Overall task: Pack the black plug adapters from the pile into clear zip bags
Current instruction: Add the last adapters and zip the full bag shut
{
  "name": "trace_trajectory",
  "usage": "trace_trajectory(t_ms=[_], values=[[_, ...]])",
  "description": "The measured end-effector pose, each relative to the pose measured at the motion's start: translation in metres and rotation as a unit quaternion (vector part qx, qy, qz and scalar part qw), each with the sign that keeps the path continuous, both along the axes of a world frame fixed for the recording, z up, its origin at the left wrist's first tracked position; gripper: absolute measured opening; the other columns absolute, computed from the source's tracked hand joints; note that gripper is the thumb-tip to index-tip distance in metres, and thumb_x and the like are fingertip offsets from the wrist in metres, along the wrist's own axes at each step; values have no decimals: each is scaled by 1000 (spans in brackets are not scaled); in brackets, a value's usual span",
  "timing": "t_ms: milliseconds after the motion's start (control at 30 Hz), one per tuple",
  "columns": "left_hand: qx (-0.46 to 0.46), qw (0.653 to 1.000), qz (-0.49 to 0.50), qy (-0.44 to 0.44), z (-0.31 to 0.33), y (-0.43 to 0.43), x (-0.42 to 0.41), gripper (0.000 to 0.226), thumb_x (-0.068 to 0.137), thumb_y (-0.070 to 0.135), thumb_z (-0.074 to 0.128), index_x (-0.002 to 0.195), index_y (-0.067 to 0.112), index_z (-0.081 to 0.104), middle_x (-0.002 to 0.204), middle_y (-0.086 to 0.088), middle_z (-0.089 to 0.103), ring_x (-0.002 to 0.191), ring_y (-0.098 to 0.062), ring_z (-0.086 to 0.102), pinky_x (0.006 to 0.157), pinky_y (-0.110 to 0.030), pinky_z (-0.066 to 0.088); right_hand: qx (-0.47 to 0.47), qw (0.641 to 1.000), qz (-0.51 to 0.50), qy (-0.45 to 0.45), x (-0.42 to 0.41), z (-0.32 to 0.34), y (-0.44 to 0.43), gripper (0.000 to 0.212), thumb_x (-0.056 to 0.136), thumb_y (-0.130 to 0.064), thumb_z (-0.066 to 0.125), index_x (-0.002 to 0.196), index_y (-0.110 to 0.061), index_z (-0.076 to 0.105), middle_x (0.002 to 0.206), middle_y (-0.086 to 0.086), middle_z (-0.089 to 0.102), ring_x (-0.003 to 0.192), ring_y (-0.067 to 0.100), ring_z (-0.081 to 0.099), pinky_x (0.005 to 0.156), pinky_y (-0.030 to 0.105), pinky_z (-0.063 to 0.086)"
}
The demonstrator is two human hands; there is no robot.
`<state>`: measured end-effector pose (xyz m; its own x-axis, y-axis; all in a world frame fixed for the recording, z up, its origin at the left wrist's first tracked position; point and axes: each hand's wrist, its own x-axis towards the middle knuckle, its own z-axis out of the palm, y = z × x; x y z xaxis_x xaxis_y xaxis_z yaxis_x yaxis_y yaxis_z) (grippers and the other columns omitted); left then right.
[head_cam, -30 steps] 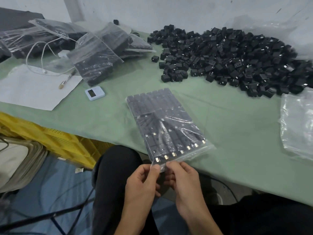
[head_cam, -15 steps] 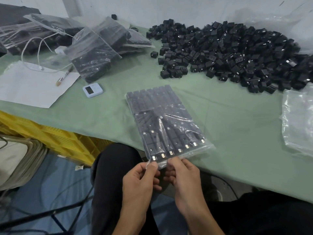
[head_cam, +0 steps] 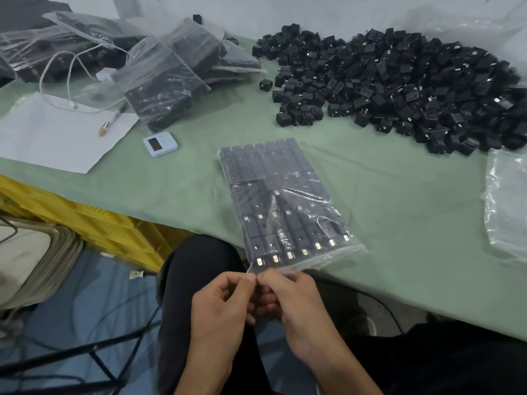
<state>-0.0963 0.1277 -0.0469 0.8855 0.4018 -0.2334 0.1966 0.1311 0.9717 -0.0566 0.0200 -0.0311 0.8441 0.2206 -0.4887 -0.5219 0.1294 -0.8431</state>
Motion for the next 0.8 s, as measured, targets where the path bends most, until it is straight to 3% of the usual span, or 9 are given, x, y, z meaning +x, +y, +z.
trace_trajectory(t_ms=[233,367,567,800], values=[[104,993,-61,-8,2,12,-1,22,93,14,67,77,28,75,66,-3,72,50,-7,57,44,-22,46,-21,999,-31,-25,4,-1,7,33,76,-5,61,45,-16,60,49,1,52,43,13,50,48,25,43],[118,991,-70,-10,2,14,0,20,93,18,68,78,29,74,66,-2,72,50,-8,58,45,-25,47,-32,998,-41,-41,3,-3,6,19,68,-12,64,50,-13,65,51,4,56,44,15,54,48,24,46],[79,996,-49,2,0,17,1,18,91,17,70,73,21,74,57,-3,62,47,-11,52,43,-23,44,-68,984,-161,-16,12,-12,-14,14,76,0,68,62,-3,67,55,7,60,46,14,55,45,25,49],[62,995,-76,3,5,28,-9,18,91,23,70,73,20,73,57,-2,60,47,-13,52,43,-25,45,-72,973,-218,-21,14,-20,-36,10,77,0,68,67,-2,67,58,6,60,48,12,56,46,24,50]])
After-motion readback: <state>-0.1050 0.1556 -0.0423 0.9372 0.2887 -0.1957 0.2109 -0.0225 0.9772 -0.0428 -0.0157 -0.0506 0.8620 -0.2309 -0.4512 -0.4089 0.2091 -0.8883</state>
